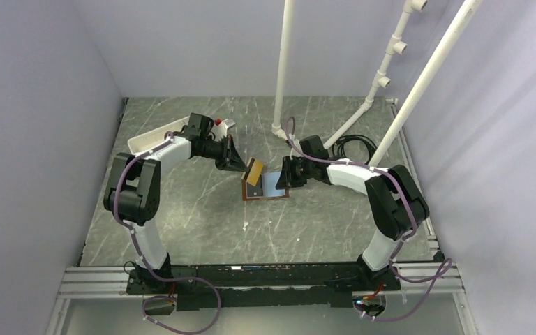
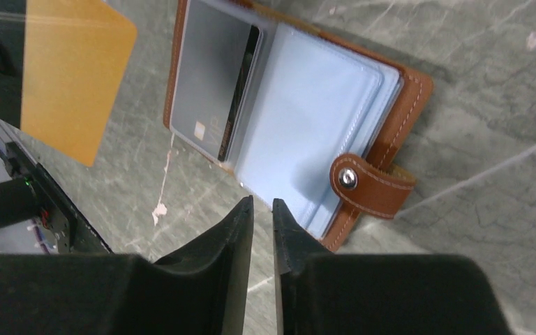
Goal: Put the credit cards into the card holder
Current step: Insert the credit card into the card holder.
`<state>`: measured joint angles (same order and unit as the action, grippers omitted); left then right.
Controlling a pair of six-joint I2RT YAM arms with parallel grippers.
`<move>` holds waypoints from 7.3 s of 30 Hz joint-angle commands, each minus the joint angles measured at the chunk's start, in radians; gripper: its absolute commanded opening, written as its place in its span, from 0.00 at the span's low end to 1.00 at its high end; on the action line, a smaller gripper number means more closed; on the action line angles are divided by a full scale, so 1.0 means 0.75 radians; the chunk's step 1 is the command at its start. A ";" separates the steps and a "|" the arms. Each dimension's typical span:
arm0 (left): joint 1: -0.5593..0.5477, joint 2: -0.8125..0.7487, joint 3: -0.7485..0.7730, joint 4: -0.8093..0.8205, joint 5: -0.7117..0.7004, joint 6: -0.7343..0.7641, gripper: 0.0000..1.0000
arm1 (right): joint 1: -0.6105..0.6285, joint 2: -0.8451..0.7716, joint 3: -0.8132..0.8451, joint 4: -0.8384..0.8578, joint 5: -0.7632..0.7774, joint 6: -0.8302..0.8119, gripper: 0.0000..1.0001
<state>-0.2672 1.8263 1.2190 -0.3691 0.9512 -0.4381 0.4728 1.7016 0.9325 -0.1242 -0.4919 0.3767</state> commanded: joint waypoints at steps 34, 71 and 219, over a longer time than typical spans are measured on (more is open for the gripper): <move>-0.029 0.314 0.018 0.049 0.132 0.078 0.00 | -0.050 0.190 0.090 0.070 0.063 0.086 0.08; -0.055 0.384 -0.003 0.292 0.180 -0.079 0.00 | -0.050 0.207 0.094 0.080 0.031 0.089 0.08; -0.448 0.266 -0.068 0.282 -0.468 -0.195 0.08 | -0.201 -0.096 -0.122 0.004 -0.184 0.056 0.37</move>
<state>-0.6071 2.0079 1.1820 -0.1593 0.6216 -0.5957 0.3099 1.6840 0.8177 -0.1234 -0.6468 0.4374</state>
